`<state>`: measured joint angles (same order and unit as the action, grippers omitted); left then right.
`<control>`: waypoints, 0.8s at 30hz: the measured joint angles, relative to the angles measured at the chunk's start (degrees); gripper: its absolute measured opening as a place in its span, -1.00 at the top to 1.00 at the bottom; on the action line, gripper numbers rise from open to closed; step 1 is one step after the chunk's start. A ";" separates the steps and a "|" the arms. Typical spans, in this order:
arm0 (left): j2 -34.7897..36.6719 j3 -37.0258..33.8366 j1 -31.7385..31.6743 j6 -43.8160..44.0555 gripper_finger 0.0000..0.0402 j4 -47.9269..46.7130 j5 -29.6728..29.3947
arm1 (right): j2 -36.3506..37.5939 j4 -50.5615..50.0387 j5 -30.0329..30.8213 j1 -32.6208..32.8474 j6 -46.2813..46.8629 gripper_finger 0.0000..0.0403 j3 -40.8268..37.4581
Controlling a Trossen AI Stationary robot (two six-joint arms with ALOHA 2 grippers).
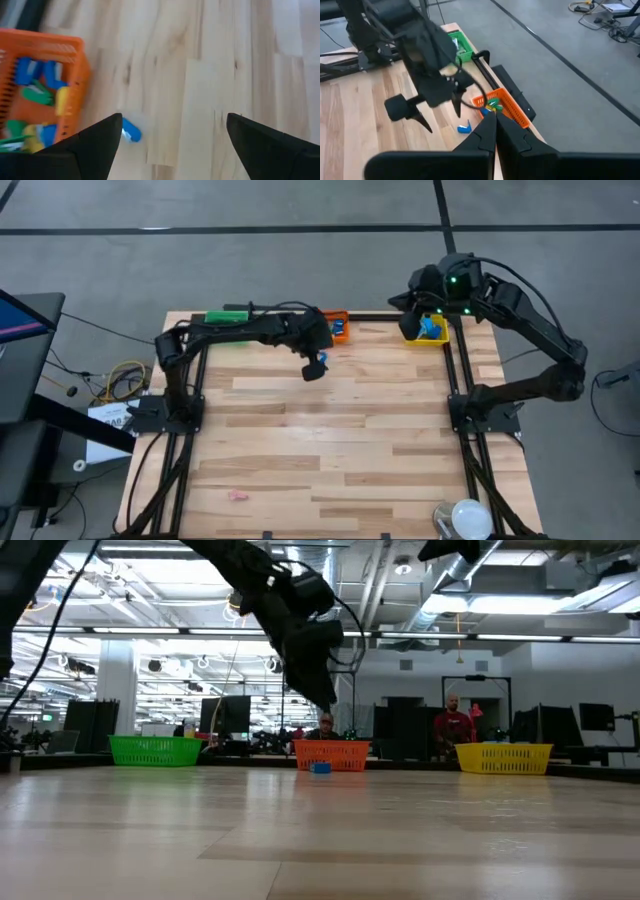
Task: Pick and place Stapler, Stapler remover, tape
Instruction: Put the blue stapler into the orange bin
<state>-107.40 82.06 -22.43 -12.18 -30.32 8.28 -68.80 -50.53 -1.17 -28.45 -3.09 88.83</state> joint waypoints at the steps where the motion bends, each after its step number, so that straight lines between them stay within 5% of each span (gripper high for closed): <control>1: -0.78 0.00 0.03 -0.62 -0.73 0.01 0.09 | 0.02 -0.12 -0.11 -0.32 -0.07 1.00 -0.01; 24: -9.75 8.26 -6.03 -6.13 -0.64 -7.30 2.69 | 0.09 -2.13 -0.52 -1.33 -0.51 1.00 -0.01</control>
<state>-117.14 90.32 -28.46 -18.31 -37.63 10.97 -68.71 -52.66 -1.69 -29.78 -3.60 88.82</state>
